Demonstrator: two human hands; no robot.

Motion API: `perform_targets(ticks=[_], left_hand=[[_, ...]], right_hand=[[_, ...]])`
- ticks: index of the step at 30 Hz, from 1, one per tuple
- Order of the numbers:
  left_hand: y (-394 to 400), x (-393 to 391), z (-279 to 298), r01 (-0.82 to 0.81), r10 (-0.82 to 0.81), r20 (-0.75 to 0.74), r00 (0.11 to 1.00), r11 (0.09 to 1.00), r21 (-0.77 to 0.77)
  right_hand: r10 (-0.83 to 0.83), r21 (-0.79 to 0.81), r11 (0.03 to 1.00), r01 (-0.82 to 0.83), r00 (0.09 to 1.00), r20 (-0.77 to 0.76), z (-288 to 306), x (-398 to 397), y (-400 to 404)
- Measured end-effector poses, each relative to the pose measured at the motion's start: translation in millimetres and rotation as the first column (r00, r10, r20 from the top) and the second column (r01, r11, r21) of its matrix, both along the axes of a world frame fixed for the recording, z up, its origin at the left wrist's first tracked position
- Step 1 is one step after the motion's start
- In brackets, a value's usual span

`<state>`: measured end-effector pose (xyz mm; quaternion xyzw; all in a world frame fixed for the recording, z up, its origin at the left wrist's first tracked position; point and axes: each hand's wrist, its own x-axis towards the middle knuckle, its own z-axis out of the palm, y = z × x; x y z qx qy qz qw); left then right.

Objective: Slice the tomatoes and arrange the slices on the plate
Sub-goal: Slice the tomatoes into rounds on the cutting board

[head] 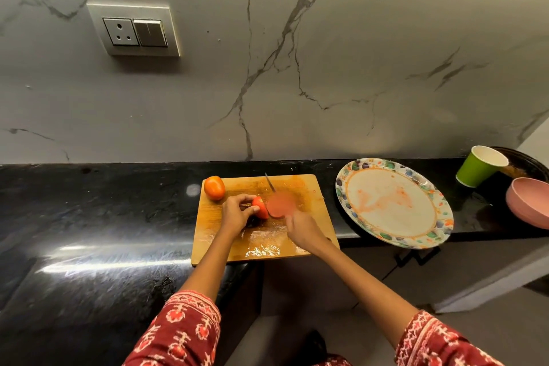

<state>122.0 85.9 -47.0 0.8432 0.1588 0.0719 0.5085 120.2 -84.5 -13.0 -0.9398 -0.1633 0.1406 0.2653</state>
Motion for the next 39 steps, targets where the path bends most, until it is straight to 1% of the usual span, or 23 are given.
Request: perform_targets(ticks=[5,14,22,27,32,39], left_hand=[[-1.5,-0.1,1.2,-0.005,0.005,-0.005,1.000,1.000,-0.001],[-7.5,1.9,4.6,-0.026,0.026,-0.009,1.000,1.000,0.012],[-7.4,3.1,6.2,-0.034,0.034,-0.021,0.999,0.999,0.016],[-6.9,4.5,7.2,-0.013,0.012,0.003,1.000,0.999,0.049],[-6.2,3.0,7.4,-0.011,0.010,0.017,1.000,0.998,0.064],[-5.7,1.1,5.1,-0.012,0.010,0.029,1.000,0.997,0.070]], right_hand=[[-0.025,-0.003,1.000,0.025,1.000,-0.011,-6.9,-15.6,13.9],[-0.056,-0.015,0.998,0.056,0.998,-0.004,-9.4,-16.0,18.0],[-0.056,-0.065,0.996,0.057,0.998,0.008,-5.1,-16.1,22.8],[-0.077,-0.090,0.993,0.078,0.997,0.018,-6.8,-19.4,27.3],[-0.068,-0.084,0.994,0.070,0.997,0.023,-7.1,-18.6,32.5],[-0.020,-0.099,0.995,0.018,1.000,-0.019,0.4,-3.2,44.2]])
